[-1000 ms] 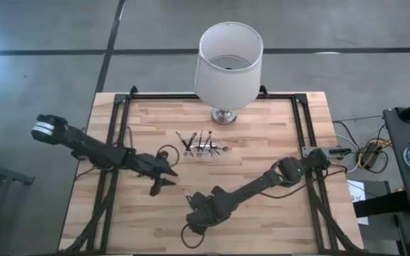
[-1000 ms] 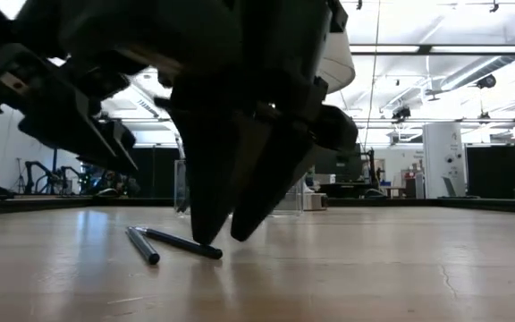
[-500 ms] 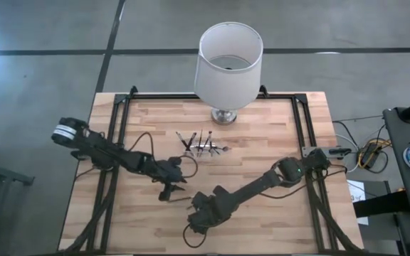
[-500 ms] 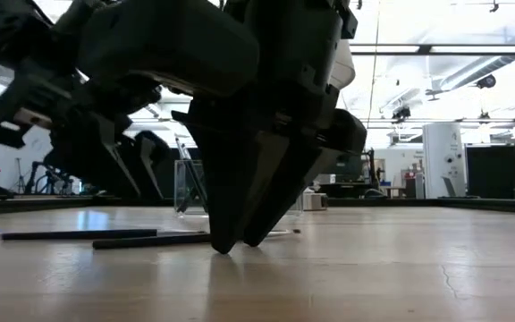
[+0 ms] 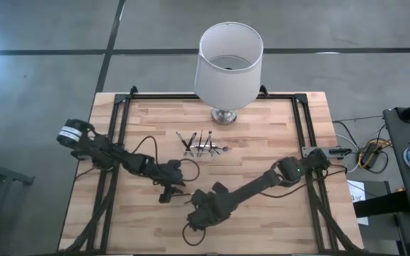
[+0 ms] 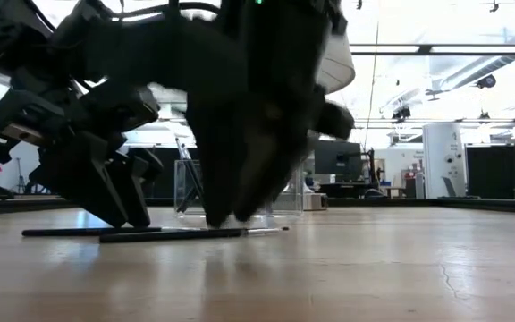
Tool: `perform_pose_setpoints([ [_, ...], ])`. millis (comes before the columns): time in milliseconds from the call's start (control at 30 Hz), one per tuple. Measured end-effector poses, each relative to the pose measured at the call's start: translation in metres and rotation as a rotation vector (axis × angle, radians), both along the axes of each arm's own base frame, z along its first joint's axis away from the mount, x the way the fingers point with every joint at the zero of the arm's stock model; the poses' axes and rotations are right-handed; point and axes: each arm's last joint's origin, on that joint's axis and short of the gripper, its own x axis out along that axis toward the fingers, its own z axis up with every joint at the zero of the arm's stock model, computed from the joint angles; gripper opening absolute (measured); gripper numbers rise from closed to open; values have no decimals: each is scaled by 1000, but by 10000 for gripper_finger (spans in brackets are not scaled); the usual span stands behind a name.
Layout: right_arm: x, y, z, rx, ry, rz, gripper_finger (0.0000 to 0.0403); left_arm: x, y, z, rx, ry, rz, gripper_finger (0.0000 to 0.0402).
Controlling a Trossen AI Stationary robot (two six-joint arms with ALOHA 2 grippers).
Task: Put items in baskets/containers
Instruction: Put the eyeshadow brush into the transparent organizer
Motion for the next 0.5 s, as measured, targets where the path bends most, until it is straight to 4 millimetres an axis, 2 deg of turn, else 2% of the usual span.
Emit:
perform_pose_setpoints([
  [100,1,-3,21,-54,-50,36,118,-1,-2,1,-7,0,15,144],
  [200,5,-15,38,-91,-58,90,118,-2,-4,0,1,2,43,144],
  [500,19,-51,34,-134,-6,228,118,-6,-12,-1,0,5,98,144],
])
